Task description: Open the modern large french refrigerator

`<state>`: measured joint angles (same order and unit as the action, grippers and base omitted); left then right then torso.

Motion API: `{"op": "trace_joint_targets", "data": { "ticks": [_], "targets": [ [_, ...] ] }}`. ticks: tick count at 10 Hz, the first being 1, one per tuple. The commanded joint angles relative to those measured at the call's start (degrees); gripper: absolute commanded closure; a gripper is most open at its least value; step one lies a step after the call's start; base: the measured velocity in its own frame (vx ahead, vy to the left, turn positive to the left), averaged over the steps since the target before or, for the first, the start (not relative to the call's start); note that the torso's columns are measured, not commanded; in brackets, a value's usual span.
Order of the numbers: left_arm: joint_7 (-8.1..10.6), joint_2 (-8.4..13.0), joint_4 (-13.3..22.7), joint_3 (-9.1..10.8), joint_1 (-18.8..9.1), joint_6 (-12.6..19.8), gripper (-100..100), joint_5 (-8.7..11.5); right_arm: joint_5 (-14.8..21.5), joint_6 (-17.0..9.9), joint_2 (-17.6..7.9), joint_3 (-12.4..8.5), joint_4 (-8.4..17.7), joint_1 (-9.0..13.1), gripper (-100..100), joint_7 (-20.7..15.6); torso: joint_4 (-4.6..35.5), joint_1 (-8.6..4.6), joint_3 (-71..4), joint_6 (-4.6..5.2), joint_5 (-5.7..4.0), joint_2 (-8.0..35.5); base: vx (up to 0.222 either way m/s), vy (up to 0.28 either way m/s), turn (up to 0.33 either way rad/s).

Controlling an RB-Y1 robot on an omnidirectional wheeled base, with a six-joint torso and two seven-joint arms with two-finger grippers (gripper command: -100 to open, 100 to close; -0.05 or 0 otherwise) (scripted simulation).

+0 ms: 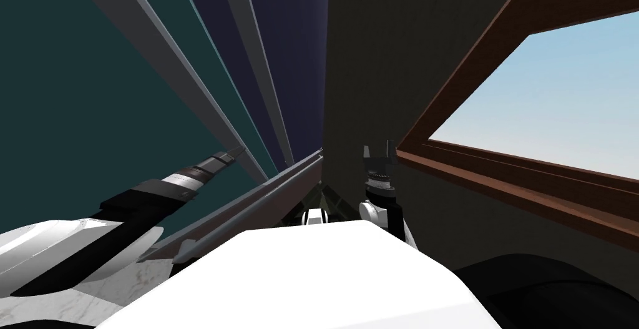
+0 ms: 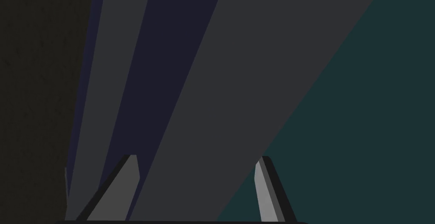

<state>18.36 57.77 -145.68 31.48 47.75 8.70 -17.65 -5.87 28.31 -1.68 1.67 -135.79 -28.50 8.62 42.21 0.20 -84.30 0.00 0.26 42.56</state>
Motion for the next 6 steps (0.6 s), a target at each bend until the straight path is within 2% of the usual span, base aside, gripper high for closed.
{"op": "trace_joint_targets", "data": {
  "ticks": [1,2,3,4,5,6],
  "targets": [
    [-0.57,1.94,3.82,-1.18,-2.99,-1.61,100,1.97,0.00,0.00,0.00,0.00,-0.01,-0.02,0,0.00,0.05,0.07,-0.21,-0.32,-0.06,-0.27,-0.243,-0.005,-0.302],
    [-0.57,1.94,5.49,-1.18,-2.99,-1.61,100,1.97,0.00,0.00,0.00,0.00,0.00,0.00,0,0.00,-0.01,-0.04,-0.15,0.07,-0.05,-0.12,-0.223,0.034,-0.247],
    [-0.57,1.94,6.74,-1.18,-2.99,-1.61,100,1.97,0.00,0.00,0.00,0.00,0.00,-0.01,0,0.00,-0.01,0.10,-0.18,-0.17,-0.03,-0.25,-0.096,0.018,-0.056],
    [-1.26,3.38,8.28,-2.05,-5.79,-3.05,100,3.44,0.00,0.01,0.00,0.00,-0.01,-0.03,0,0.00,-0.05,0.41,-0.40,-0.40,0.06,-0.57,-0.230,-0.009,-0.256],
    [-1.26,3.38,10.18,-2.05,-5.79,-3.05,100,3.44,0.00,0.00,0.00,0.00,0.00,0.00,0,0.00,-0.07,0.29,-0.32,0.03,0.05,-0.33,-0.239,0.006,-0.300],
    [-1.26,3.38,11.78,-2.05,-5.79,-3.05,100,3.44,0.00,0.00,0.00,0.00,0.00,-0.01,0,0.00,-0.09,0.16,-0.23,-0.09,0.05,-0.33,-0.098,0.010,-0.078]
  ]
}}
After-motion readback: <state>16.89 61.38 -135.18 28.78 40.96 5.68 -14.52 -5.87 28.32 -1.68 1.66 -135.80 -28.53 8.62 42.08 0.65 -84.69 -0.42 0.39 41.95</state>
